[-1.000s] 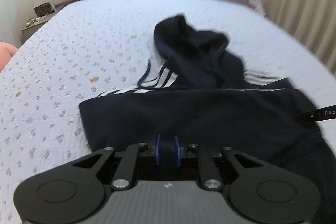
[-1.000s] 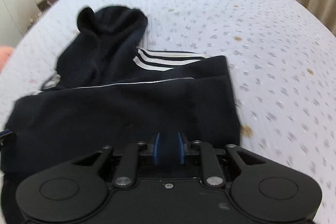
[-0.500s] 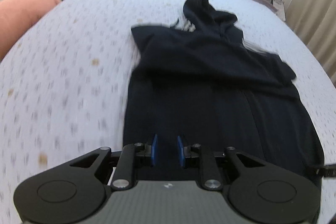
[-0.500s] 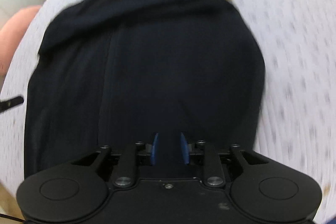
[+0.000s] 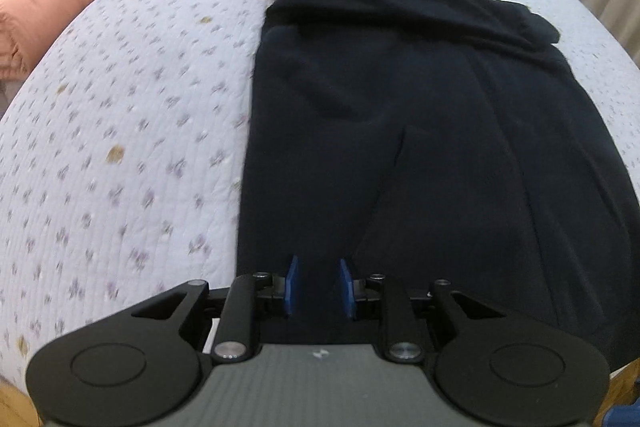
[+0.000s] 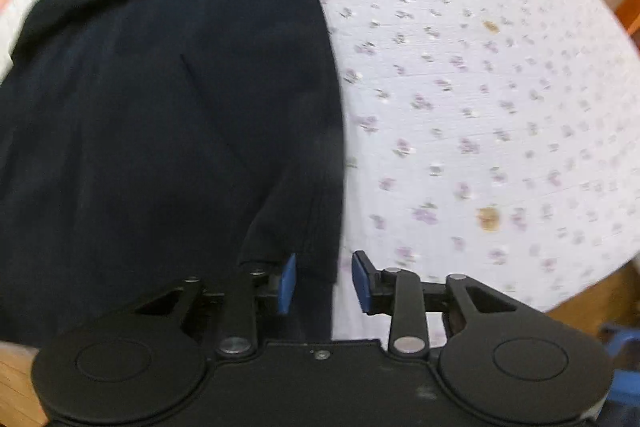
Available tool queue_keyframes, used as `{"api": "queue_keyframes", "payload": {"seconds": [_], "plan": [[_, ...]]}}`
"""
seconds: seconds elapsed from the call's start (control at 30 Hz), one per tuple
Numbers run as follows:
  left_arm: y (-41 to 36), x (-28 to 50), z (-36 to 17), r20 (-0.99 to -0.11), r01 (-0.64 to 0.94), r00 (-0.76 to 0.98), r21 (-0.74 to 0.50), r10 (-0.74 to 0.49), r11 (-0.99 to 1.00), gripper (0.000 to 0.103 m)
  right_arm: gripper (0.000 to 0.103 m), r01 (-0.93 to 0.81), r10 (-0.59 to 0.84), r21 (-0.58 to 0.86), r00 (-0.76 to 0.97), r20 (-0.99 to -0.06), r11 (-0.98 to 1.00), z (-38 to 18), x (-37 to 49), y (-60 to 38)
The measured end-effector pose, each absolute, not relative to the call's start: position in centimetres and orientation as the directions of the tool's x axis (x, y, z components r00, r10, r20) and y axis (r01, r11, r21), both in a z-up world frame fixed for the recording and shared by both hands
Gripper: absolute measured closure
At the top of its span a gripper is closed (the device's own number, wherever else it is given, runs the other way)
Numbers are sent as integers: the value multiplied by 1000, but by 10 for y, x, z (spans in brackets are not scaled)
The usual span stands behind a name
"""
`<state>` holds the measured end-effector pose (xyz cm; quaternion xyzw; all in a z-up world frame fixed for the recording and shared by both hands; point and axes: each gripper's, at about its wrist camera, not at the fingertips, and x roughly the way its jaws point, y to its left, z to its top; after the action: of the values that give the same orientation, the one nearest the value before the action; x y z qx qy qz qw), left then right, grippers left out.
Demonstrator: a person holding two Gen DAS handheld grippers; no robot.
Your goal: Fold large clothes
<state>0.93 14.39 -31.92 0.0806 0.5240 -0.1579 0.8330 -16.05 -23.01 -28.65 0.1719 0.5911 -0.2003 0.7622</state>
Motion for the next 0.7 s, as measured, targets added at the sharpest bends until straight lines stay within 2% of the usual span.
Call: {"api": "queue_keyframes", "payload": {"seconds": [0.03,0.07,0.17,0.3,0.4,0.5,0.57,0.63,0.7], "plan": [[149,7,-320,-899,332,403,-32,-173,943,72,49,521,-97,38,230,-968,853,-288,-160,-230],[153,6,-319,-899,316,404,-35,-168,948,68,48,532,-100,37,226,-969,846,-290,-160,-231],[170,5,-317,-899,272,409,-45,-158,961,64,48,553,-115,34,232,-966,833,-286,-160,-231],[180,7,-312,-893,248,424,-45,-150,968,63,48,514,-190,11,336,-923,857,-259,-157,-224],[178,7,-315,-893,248,417,-67,-169,966,61,48,426,-142,46,398,-907,904,-253,-146,-210],[166,10,-319,-896,248,409,-75,-174,966,61,55,371,-149,-50,243,-958,927,-286,-130,-192],[162,18,-317,-892,253,412,-86,-188,964,61,62,418,-147,-83,122,-982,905,-307,-130,-201],[158,30,-311,-883,269,424,-91,-203,959,61,64,474,-110,-35,131,-985,880,-298,-128,-213],[152,47,-303,-865,292,453,-84,-215,953,61,64,461,-145,-41,192,-971,886,-276,-111,-219]]}}
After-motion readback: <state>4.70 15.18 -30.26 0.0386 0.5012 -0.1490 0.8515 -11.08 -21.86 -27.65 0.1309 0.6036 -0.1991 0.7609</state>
